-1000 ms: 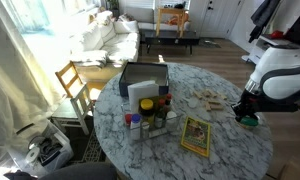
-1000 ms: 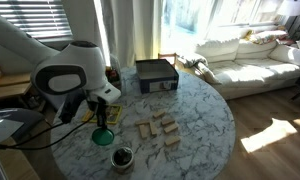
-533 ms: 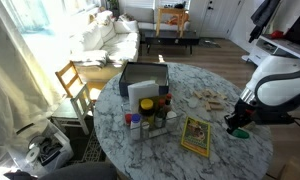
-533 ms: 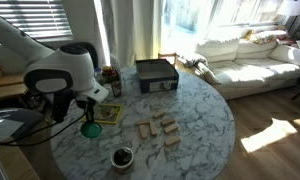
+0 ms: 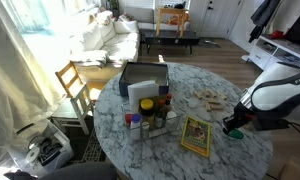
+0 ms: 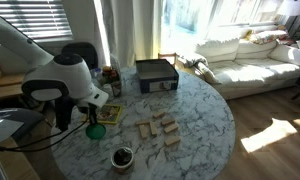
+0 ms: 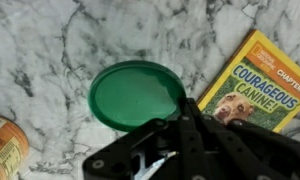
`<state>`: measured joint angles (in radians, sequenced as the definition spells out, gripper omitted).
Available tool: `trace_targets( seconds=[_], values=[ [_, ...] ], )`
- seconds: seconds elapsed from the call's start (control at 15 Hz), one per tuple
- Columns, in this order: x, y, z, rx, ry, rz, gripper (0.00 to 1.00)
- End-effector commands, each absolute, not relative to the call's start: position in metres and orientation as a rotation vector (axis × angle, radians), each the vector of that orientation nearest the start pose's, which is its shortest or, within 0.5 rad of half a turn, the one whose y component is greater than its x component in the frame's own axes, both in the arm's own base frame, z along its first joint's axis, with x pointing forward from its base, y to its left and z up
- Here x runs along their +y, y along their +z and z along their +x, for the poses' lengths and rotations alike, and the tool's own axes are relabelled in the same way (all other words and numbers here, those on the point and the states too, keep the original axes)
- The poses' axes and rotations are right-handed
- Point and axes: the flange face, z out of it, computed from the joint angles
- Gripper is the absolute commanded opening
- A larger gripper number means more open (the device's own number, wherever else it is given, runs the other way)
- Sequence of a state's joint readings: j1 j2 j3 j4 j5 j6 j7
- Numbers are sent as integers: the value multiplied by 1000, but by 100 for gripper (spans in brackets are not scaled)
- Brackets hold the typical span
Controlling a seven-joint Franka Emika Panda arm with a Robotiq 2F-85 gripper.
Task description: Place the yellow can on top of the green lid
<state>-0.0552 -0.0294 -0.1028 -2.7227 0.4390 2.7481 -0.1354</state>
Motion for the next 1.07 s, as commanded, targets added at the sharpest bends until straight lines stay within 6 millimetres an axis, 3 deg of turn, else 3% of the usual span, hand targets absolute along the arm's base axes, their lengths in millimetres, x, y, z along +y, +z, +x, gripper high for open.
trace_targets(
  seconds=[0.0, 0.07, 0.27, 0.53, 0.8, 1.0],
  values=[
    [-82, 220, 394, 577, -130, -2906, 6],
    [-83, 217, 394, 577, -118, -2908, 29],
    [-88, 217, 394, 595, -113, -2911, 37],
    [-96, 241, 399, 596, -162, -2912, 68],
    [-119, 272, 404, 619, -221, -2954, 96],
    [-152, 293, 411, 695, -271, -2984, 100]
  ],
)
